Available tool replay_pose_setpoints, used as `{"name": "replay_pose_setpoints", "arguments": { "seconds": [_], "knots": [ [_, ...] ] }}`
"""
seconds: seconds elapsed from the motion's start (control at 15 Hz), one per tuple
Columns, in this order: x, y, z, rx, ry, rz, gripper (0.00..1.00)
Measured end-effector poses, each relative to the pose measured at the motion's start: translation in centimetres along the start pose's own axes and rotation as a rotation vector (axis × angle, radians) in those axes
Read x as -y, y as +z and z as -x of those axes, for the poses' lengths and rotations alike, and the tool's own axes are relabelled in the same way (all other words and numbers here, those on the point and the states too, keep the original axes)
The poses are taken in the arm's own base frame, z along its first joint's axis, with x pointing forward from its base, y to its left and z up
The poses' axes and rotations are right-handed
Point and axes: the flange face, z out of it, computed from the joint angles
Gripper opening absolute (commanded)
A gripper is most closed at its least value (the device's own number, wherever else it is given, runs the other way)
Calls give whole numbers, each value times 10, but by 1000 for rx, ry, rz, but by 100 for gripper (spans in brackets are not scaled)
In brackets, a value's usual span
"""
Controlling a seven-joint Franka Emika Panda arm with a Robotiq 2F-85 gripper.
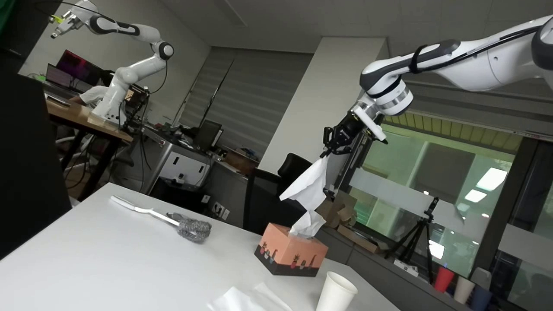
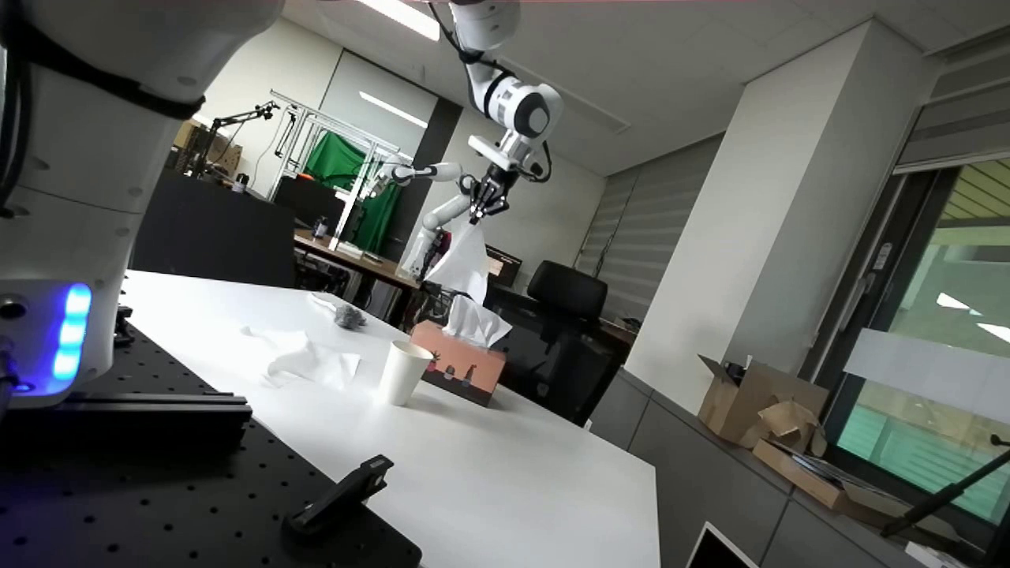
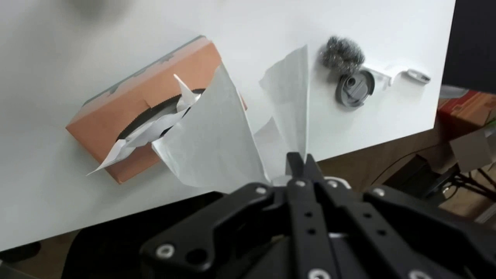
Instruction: Get a wipe from the wipe box and place it on the table
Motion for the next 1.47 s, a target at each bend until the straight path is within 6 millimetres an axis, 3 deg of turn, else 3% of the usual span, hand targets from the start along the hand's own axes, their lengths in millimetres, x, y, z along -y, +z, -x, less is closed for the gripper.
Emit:
{"name": "replay_pose_setpoints", "arguments": {
  "seconds": [0.2,0.6,1.47],
  "knots": [
    [20,4,26,99,-114,-6,0],
    [53,36,93,338,-328,-24,1],
    [51,39,98,354,-345,-26,0]
  ]
}}
